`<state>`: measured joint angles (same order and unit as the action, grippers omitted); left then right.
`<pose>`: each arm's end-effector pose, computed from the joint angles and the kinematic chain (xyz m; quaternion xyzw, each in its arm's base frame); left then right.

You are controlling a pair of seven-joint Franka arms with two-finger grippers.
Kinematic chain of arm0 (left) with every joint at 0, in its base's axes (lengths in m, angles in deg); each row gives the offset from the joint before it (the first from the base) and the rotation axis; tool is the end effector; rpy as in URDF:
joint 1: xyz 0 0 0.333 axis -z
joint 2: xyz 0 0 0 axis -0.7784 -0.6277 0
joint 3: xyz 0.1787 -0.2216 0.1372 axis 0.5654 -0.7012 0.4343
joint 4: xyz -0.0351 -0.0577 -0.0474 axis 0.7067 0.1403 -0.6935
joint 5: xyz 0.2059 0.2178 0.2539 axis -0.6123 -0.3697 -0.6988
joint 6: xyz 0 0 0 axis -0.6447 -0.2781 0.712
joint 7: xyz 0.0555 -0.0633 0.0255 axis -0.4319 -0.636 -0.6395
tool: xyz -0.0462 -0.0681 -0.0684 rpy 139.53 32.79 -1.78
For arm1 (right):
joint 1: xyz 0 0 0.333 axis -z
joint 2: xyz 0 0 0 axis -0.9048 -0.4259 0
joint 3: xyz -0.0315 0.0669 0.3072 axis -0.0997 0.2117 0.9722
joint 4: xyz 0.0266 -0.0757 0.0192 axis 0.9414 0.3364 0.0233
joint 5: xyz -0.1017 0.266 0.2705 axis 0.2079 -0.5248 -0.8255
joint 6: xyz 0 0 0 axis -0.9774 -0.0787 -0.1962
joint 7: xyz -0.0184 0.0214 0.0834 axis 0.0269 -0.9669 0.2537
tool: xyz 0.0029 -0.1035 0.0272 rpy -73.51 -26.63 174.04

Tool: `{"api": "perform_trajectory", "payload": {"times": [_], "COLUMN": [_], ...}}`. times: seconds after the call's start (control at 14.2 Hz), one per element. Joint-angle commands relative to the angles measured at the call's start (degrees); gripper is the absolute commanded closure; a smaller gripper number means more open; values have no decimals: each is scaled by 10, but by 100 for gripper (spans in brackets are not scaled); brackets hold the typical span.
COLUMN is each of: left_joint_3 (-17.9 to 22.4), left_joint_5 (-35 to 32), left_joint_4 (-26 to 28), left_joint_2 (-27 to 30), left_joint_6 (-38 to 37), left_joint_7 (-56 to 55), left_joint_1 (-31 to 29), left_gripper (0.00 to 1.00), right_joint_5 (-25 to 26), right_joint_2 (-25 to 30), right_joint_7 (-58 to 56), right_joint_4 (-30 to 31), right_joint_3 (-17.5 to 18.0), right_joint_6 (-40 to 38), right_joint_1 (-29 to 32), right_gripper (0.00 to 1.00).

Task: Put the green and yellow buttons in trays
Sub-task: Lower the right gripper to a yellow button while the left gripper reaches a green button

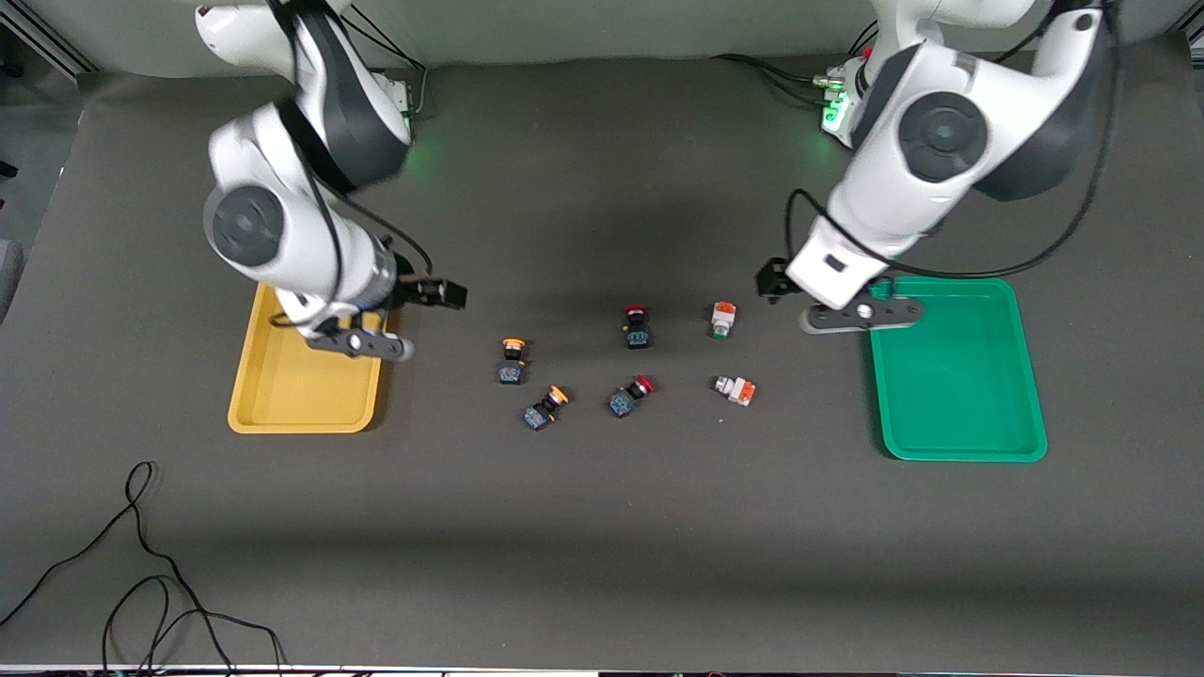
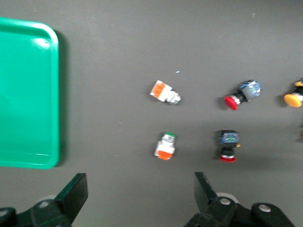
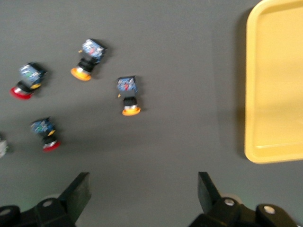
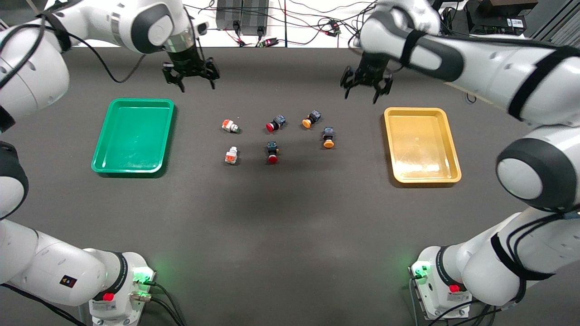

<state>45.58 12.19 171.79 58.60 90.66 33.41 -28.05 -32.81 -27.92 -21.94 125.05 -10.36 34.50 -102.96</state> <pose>0.5188 -0.2773 0.4746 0.9976 0.0601 -0.0236 0.0237 0.5451 0.2526 0.3911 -0.9862 0.1058 0.1226 0.0358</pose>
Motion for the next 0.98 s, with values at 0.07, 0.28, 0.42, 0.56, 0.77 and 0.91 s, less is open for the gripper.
{"api": "perform_trajectory", "payload": {"times": [0.07,0.28,0.42,0.56,0.77,0.91], "left_joint_3": [9,9,9,9,9,9], "left_joint_5": [-1,-6,-7,-10,-22,-47], "left_joint_4": [6,26,62,115,212,225], "left_joint_2": [-12,-18,-15,-17,-37,-91], "left_joint_6": [31,47,73,139,284,343], "left_joint_7": [-76,-33,12,24,27,26], "left_joint_1": [52,64,70,86,102,102], "left_gripper": [0,0,0,0,0,0], "right_joint_5": [-65,-99,-116,-124,-132,-132], "right_joint_2": [-106,-170,-199,-218,-227,-229], "right_joint_7": [-3,-8,-9,-10,-12,-13], "right_joint_4": [9,8,7,7,7,7], "right_joint_3": [-6,-5,-2,-1,7,7], "right_joint_6": [106,169,199,213,221,223], "right_joint_1": [-17,-29,-40,-46,-48,-48], "right_gripper": [0,0,1,1,4,35]}}
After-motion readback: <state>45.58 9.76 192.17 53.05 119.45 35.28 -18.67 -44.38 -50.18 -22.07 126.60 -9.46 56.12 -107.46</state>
